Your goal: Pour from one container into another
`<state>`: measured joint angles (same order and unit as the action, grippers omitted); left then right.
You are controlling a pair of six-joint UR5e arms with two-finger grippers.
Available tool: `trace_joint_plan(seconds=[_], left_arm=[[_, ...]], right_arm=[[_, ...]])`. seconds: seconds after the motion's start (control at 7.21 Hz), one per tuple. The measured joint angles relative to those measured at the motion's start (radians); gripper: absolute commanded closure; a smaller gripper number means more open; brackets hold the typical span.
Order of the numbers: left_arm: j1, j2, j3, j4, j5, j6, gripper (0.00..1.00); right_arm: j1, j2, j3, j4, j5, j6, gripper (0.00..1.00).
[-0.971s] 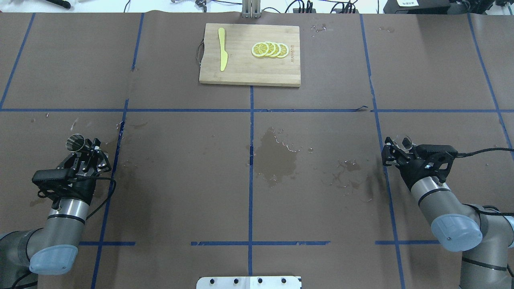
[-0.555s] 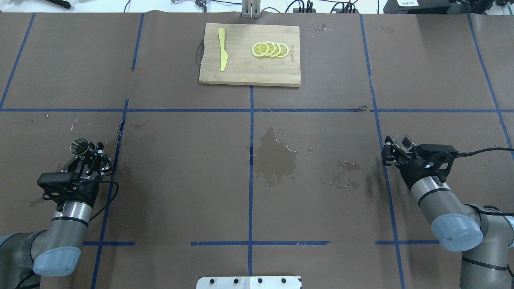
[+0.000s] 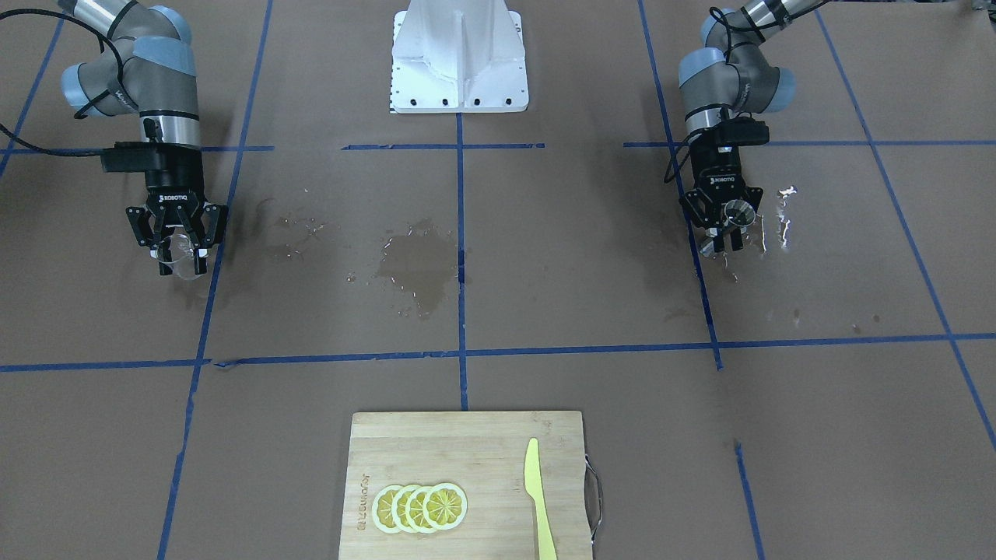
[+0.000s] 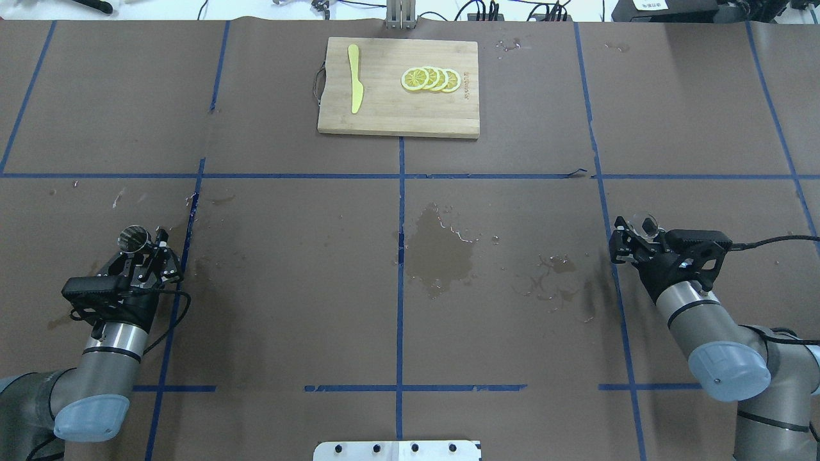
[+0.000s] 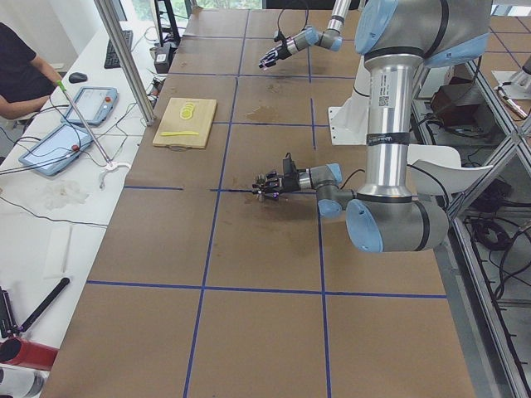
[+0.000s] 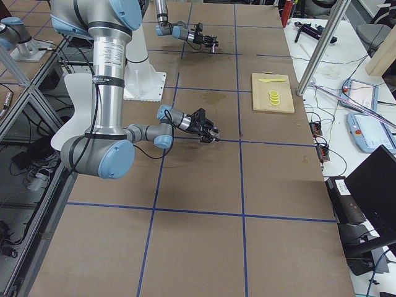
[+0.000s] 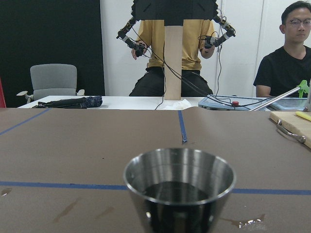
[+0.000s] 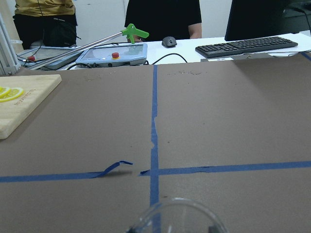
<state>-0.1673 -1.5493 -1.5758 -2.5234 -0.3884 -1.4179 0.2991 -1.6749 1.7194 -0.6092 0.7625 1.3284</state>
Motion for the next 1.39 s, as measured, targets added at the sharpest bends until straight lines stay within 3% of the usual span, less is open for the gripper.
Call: trace_joint_plan(seconds=[0.14,0.28,0.97,1.39], left_arm=[[0.0,0.0,0.0,0.0,-0.001,0.0,0.3],[0.0,0.0,-0.001,0.0,-0.001,0.001,0.0],[-0.001,0.001,-0.027,-0.007,-0.034,0.042,0.0],[-0.005,0.034,-0.118,-0.014,-0.125,0.131,0.0]], right_arm=[[0.0,0.0,0.0,0.0,0.0,0.0,1.0],[0.0,-0.001,0.0,0.0,-0.002,0.0,1.0],[-0.007,-0.007,-0.004,0.0,-0.012,0.0,1.0],[-0.025,-0.007,-0.006,0.0,-0.024,0.0,0.94]])
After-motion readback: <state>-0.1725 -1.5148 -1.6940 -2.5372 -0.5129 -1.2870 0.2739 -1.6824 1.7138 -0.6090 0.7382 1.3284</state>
